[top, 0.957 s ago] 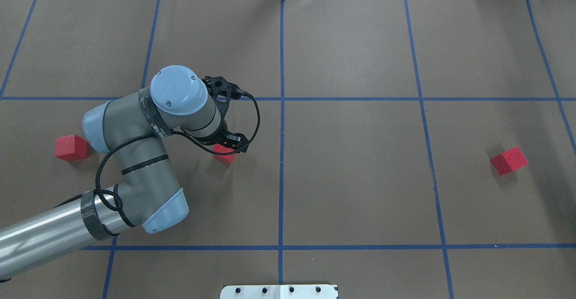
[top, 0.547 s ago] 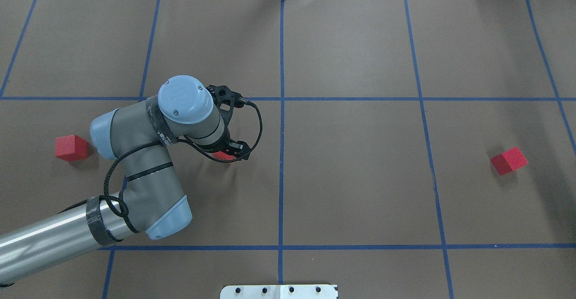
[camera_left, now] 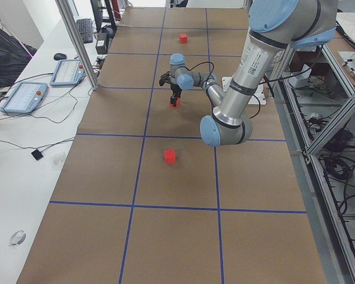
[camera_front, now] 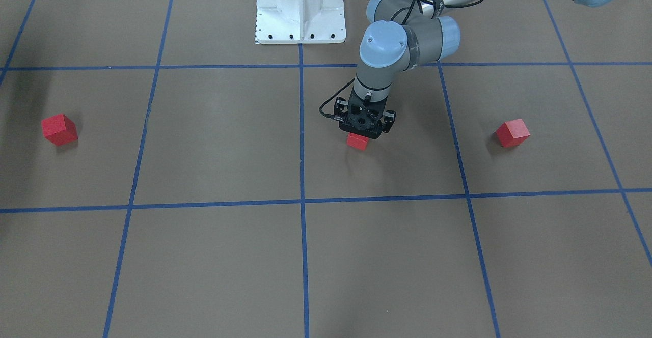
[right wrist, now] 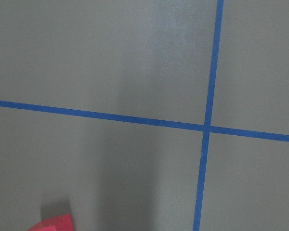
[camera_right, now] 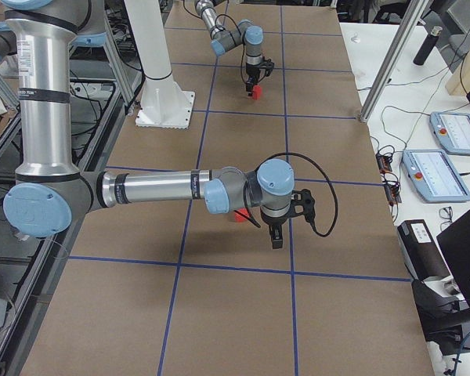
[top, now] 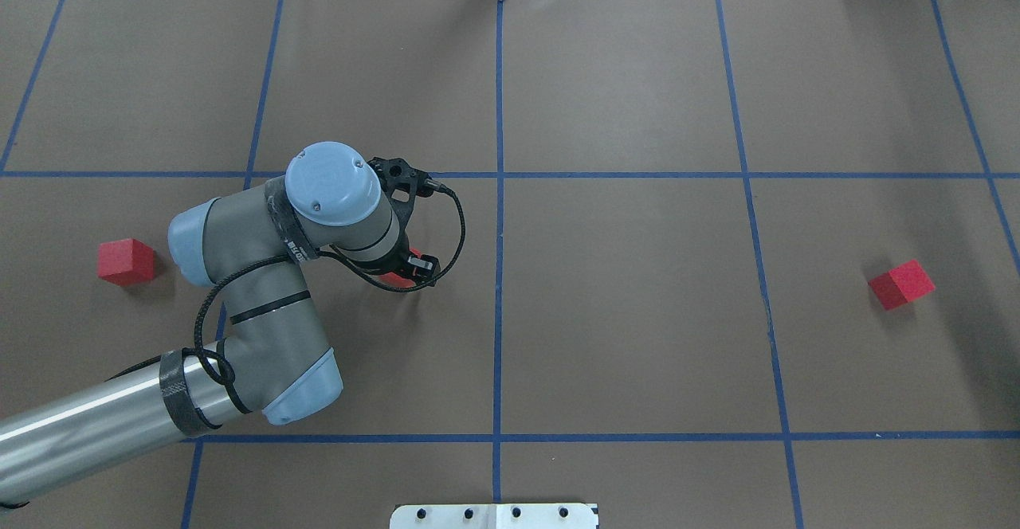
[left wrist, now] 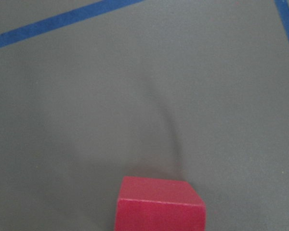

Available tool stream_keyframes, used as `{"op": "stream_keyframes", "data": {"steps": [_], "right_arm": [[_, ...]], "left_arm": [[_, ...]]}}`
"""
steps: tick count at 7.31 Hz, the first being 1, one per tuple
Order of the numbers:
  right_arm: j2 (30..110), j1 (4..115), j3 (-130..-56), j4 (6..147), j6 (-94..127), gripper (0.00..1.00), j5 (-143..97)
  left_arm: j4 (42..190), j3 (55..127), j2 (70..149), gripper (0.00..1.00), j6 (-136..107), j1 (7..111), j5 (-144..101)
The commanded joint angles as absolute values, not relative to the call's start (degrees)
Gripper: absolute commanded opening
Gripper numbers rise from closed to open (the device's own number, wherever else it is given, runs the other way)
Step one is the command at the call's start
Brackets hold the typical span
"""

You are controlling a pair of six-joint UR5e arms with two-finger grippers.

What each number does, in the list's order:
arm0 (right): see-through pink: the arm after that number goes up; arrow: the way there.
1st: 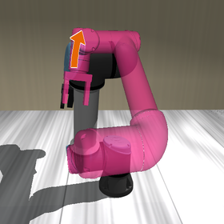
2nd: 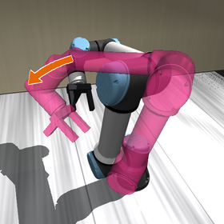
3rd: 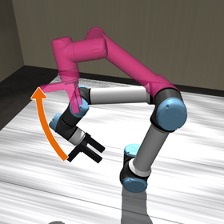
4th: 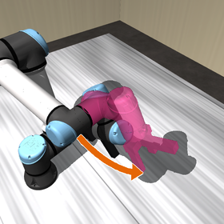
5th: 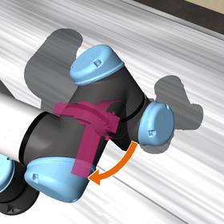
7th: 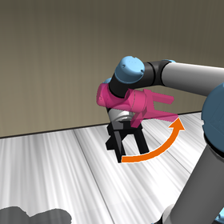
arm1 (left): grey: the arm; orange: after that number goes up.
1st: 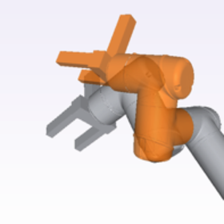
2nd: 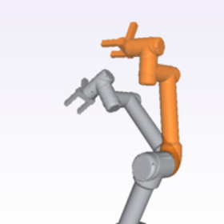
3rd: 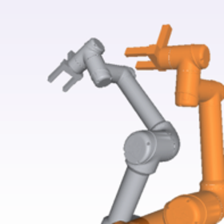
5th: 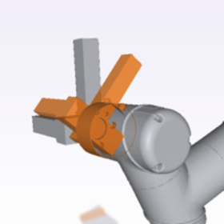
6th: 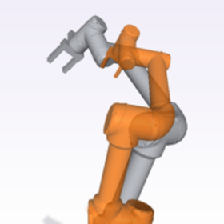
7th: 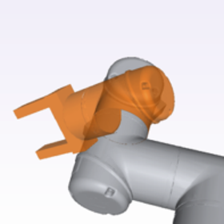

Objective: Form red blocks into L shape at center
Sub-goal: 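Carry the red cube with the left gripper to the center grid crossing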

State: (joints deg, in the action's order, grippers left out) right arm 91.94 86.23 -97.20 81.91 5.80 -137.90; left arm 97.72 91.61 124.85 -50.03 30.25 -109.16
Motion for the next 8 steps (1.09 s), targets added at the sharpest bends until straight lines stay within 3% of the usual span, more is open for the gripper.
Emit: {"op": "stream_keyframes", "data": {"steps": [1, 4, 6, 8], "right_arm": [[91.9, 86.2, -97.1, 81.9, 5.8, 0.99, -137.8], [92.0, 86.2, -97.0, 82.2, 6.4, 0.99, -137.9], [92.0, 86.2, -97.1, 82.2, 6.6, 0.99, -137.9], [91.9, 86.2, -97.0, 82.1, 6.7, 0.99, -137.9]], "left_arm": [[97.4, 93.4, 124.8, 0.00, -51.8, 30.3, -109.4], [91.0, 92.8, 134.4, 0.00, -61.0, 31.9, -109.2], [89.7, 80.9, 144.8, 0.00, -65.3, 33.5, -109.2], [91.7, 74.5, 147.7, 0.00, -65.2, 34.9, -108.1]]}}
